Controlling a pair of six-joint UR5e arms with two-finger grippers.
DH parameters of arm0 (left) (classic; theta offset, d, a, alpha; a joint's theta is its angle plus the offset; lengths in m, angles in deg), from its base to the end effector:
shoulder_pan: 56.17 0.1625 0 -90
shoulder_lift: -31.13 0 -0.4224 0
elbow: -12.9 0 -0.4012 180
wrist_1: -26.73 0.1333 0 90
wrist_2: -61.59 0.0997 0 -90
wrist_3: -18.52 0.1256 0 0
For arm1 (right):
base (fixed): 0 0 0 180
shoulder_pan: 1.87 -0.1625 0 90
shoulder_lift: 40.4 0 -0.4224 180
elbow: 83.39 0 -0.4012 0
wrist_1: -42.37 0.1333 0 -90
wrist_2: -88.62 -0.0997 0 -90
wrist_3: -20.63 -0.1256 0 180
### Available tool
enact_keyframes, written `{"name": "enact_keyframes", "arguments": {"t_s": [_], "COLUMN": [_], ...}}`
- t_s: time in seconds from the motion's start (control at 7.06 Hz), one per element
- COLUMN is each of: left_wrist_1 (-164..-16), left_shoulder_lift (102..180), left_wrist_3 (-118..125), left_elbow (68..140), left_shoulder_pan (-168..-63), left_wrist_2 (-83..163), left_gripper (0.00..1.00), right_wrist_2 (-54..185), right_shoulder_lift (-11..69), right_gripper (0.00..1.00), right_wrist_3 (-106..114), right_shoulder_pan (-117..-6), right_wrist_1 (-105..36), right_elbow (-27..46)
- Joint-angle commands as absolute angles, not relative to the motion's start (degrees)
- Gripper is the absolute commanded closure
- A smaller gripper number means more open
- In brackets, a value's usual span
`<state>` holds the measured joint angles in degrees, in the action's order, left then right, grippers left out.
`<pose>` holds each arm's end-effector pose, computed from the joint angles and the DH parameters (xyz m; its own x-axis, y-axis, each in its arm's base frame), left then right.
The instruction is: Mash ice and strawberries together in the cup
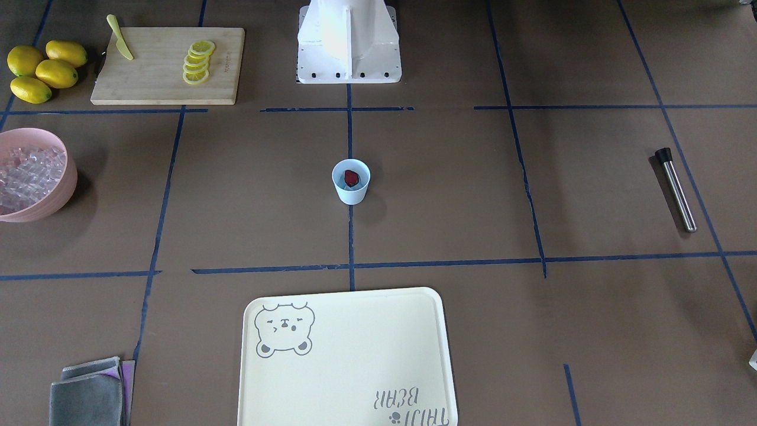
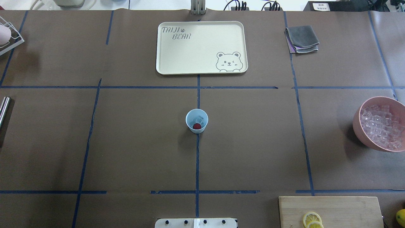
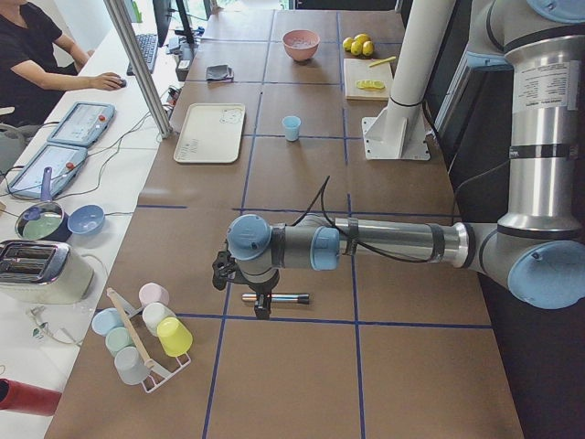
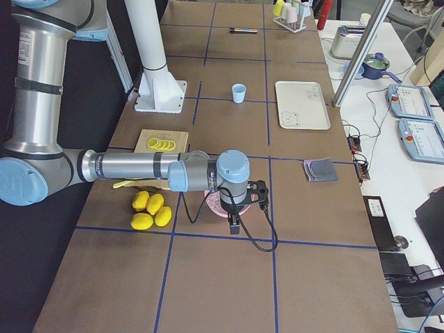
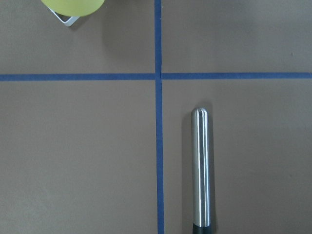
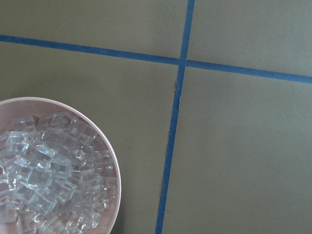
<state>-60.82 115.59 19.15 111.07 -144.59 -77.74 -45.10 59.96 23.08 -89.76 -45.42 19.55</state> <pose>-0.0253 -0.4608 0.6461 0.6510 0.0313 -0.7584 -0.0347 0.9993 0.0115 0.0306 -0.4332 0.6421 0.7179 -0.1268 0.6845 0.0674 0.9913 0.1129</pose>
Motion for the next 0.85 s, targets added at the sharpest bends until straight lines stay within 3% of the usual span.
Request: {"name": "enact_keyframes", "arguments": {"t_s": [0.0, 0.71], "left_wrist_1": [-61.07, -61.25], "left_shoulder_lift": [111.57, 110.84], "left_wrist_3": [19.74, 19.31], "left_elbow": [114.14, 115.55], "left_shoulder_pan": [-144.59, -144.5], "left_wrist_2": [-78.33, -70.86], "left_gripper": [0.0, 0.0], "right_wrist_2": [-44.54, -44.62], "right_shoulder_lift": [59.97, 60.76], "right_gripper": [0.0, 0.0], "right_wrist_3": [23.09, 23.09], "right_shoulder_pan": [-89.76, -89.76], "right_wrist_1": [-45.35, -45.26], "right_elbow": [19.53, 19.97]}}
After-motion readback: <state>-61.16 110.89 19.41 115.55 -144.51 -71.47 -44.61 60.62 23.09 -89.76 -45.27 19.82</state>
